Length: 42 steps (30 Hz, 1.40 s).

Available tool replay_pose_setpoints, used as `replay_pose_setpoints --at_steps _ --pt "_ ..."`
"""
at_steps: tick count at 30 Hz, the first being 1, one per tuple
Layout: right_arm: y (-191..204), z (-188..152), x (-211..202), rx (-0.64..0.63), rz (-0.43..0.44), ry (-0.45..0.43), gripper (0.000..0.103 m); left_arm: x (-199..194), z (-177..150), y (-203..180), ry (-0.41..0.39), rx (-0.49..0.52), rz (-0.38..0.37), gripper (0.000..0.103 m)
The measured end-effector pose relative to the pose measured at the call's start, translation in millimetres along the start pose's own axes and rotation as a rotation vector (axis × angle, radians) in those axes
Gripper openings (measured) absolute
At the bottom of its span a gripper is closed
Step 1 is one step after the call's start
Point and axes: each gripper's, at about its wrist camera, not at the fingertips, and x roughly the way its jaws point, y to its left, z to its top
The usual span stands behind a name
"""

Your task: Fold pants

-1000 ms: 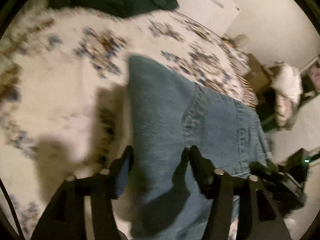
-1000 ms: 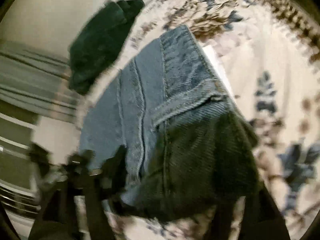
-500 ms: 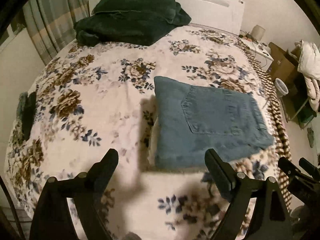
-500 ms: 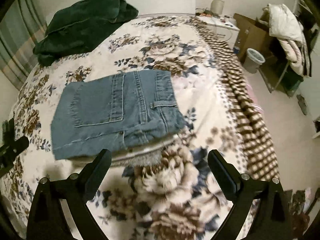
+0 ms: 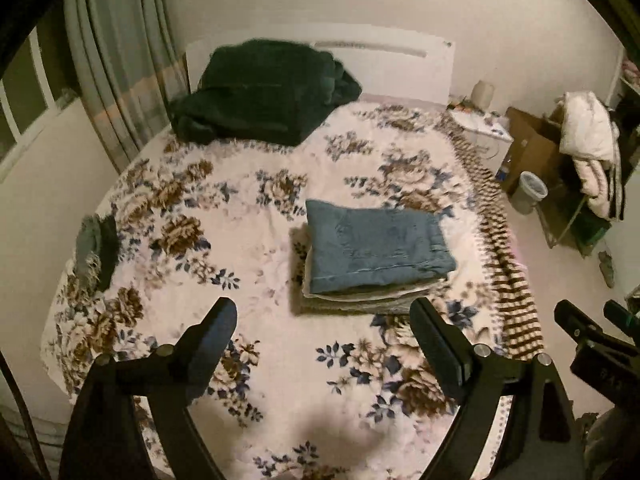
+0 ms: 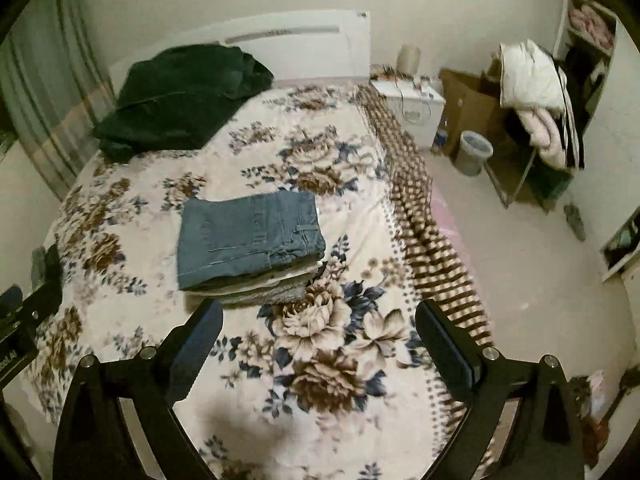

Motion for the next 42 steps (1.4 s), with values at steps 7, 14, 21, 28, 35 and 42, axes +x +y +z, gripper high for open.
replay_pose_setpoints --at_steps 7,14,21,28,35,42 --pt "-6 -8 -130 -0.039 0.009 -0.081 0.099 -103 -4 -7 -0.051 0.028 -0.023 0.088" --pt "-12 -23 -230 -0.034 0.026 -0.150 0.099 -162 -14 -9 -0.107 0.053 -0.017 0.088" --pt "-14 -28 -289 -0.043 0.017 -0.215 0.103 -196 -19 -10 -0.141 0.022 -0.029 0.099" --pt "-13 -28 -311 -0.051 0.033 -0.225 0.103 -208 -22 -12 -0.169 0.026 -0.001 0.102" --pt "-16 -24 -305 -0.049 0.042 -0.216 0.103 -212 -25 -14 -0.177 0.039 0.013 0.102" --pt "-21 -24 -300 -0.040 0.051 -0.209 0.103 -215 -28 -17 -0.176 0.041 0.009 0.103"
